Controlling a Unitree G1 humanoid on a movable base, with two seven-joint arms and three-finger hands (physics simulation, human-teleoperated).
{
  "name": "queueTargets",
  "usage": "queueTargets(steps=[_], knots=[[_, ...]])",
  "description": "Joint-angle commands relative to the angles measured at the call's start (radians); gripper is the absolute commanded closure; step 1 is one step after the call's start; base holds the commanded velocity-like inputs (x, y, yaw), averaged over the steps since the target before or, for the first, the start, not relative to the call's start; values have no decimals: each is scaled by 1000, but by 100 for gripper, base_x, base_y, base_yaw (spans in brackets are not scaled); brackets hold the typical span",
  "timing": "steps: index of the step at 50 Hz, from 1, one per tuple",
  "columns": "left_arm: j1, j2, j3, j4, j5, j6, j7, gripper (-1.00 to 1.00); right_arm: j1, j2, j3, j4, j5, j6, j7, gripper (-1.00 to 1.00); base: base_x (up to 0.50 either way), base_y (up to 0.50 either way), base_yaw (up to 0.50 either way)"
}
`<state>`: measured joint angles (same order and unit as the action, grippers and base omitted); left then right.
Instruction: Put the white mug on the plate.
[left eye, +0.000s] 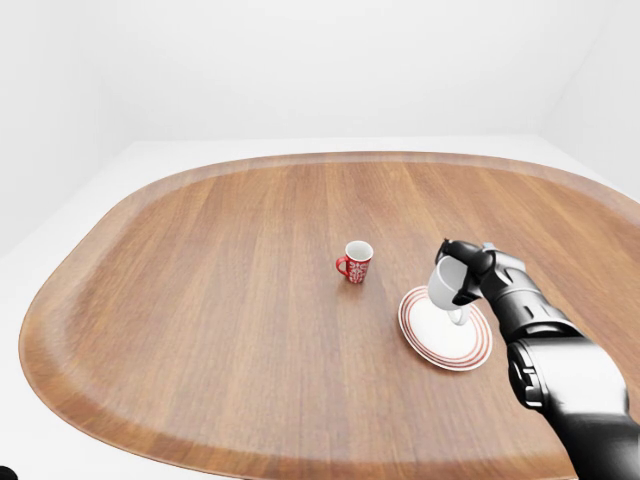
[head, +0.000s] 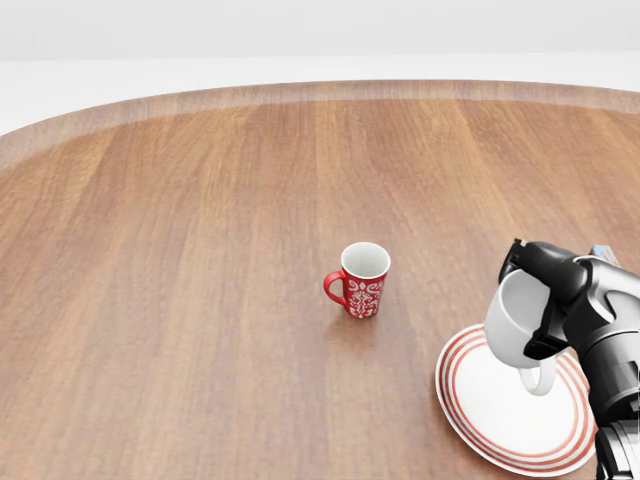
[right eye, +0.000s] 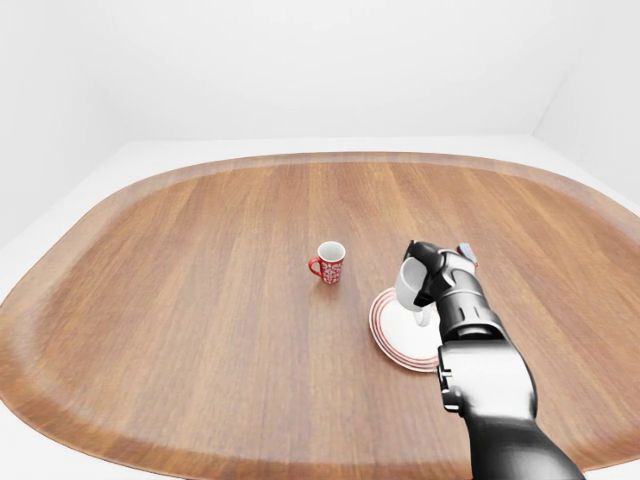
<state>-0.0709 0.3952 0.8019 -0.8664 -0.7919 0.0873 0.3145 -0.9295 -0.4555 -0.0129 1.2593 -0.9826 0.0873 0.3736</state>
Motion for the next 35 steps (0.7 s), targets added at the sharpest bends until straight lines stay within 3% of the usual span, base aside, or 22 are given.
queueTargets(steps=[1,5,18,35], knots=[[-1,-4,-3,-2,5,0,-2,-100,84,-35,-24,20,95,0,-110,100,0,0,0],[-1,-4,-4,-3,6,0,-2,-100,122,-17,-37,49,150,0,-181,100,0,0,0],[-3,-4,-4,-5,5,0,-2,-100,154,-21,-33,58,215,0,-266,100,0,0,0],[-3,-4,-8,-6,7,0,-2,-100,169,-35,-1,61,173,0,-263,100,0,0,0]])
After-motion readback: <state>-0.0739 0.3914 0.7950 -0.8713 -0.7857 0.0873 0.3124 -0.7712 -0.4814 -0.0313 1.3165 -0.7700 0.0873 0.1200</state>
